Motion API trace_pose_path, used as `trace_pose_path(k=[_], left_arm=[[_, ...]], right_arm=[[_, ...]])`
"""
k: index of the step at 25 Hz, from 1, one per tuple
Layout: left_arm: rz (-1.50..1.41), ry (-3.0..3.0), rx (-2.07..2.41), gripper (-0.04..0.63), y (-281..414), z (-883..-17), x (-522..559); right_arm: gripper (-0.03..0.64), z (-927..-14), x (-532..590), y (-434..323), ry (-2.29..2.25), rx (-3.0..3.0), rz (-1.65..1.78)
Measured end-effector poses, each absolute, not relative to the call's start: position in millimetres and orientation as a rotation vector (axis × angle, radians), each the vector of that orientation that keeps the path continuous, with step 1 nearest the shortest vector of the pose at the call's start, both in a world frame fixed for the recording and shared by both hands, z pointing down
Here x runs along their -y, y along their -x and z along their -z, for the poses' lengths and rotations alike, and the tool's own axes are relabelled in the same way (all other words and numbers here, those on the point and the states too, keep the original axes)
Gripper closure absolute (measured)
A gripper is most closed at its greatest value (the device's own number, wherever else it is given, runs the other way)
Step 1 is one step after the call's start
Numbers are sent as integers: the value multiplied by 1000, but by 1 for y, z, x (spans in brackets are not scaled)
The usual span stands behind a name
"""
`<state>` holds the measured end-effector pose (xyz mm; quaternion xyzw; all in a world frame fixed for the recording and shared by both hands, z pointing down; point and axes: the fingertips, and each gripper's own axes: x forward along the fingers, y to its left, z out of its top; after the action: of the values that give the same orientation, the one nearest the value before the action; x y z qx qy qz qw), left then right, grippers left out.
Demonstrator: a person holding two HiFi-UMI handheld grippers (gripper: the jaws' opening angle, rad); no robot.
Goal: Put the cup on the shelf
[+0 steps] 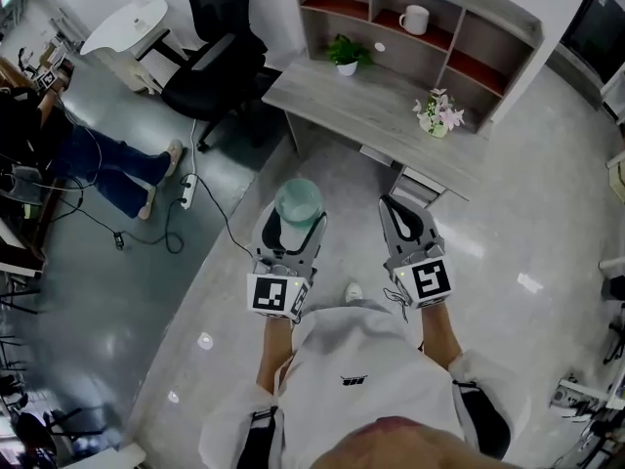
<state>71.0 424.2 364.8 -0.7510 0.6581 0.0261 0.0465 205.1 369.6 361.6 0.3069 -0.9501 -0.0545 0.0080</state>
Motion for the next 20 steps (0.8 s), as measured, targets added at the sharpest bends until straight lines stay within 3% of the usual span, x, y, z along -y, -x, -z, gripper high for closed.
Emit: trace_pose_path(k=[20], left_arm=[[-74, 2256, -2049, 236, -47, -370, -353]], right_arm=[[586, -363, -293, -173, -898, 3005, 183]])
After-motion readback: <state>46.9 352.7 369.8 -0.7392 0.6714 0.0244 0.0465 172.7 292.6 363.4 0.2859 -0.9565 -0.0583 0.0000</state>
